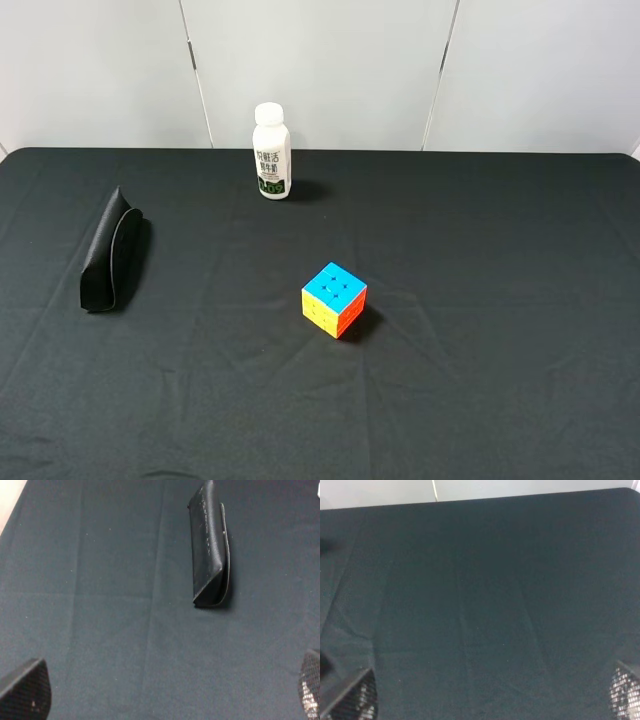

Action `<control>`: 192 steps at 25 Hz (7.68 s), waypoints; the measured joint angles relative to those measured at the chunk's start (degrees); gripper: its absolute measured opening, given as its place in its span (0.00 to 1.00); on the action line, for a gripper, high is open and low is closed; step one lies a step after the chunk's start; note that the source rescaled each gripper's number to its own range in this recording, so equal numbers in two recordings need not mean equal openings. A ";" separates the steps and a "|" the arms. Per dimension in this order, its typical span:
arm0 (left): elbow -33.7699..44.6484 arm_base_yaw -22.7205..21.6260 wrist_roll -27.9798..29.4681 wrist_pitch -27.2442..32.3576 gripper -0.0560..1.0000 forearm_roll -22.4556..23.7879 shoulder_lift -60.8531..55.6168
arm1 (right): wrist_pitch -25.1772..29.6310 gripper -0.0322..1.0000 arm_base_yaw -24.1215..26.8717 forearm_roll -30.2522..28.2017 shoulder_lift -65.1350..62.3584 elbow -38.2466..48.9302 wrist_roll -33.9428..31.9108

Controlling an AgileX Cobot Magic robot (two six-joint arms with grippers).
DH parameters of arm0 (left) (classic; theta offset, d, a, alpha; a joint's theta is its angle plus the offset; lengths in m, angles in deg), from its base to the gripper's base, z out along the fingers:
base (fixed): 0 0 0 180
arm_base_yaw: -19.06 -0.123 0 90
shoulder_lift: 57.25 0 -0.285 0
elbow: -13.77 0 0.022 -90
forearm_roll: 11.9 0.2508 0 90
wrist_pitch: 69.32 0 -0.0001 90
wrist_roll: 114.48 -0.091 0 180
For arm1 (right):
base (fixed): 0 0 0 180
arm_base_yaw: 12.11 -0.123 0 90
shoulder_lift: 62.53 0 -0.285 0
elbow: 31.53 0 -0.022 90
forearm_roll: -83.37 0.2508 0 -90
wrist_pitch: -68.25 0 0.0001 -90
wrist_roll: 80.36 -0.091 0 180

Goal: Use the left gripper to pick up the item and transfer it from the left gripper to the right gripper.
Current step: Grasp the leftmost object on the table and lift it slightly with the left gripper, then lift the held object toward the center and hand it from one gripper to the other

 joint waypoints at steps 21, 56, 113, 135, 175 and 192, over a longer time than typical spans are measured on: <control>-16.99 0.04 0.75 5.26 1.00 -2.13 31.71 | 0.00 1.00 0.00 0.00 0.00 0.00 0.00; -22.06 8.27 5.53 -21.36 1.00 -7.53 94.31 | 0.00 1.00 0.00 0.00 0.00 0.00 0.00; -22.20 9.26 6.04 -25.35 0.07 -3.18 96.16 | 0.00 1.00 0.00 0.00 0.00 0.00 0.00; -22.95 9.26 -9.61 -1.27 0.06 -3.35 77.53 | 0.00 1.00 0.00 0.00 0.00 0.00 0.00; -37.50 29.53 -40.30 -3.53 0.06 -13.32 86.74 | -12.13 1.00 -2.05 27.05 24.77 -0.35 18.08; -37.77 36.57 -60.56 -5.81 0.06 -17.63 88.57 | -36.75 1.00 -28.90 49.80 52.79 -0.81 60.41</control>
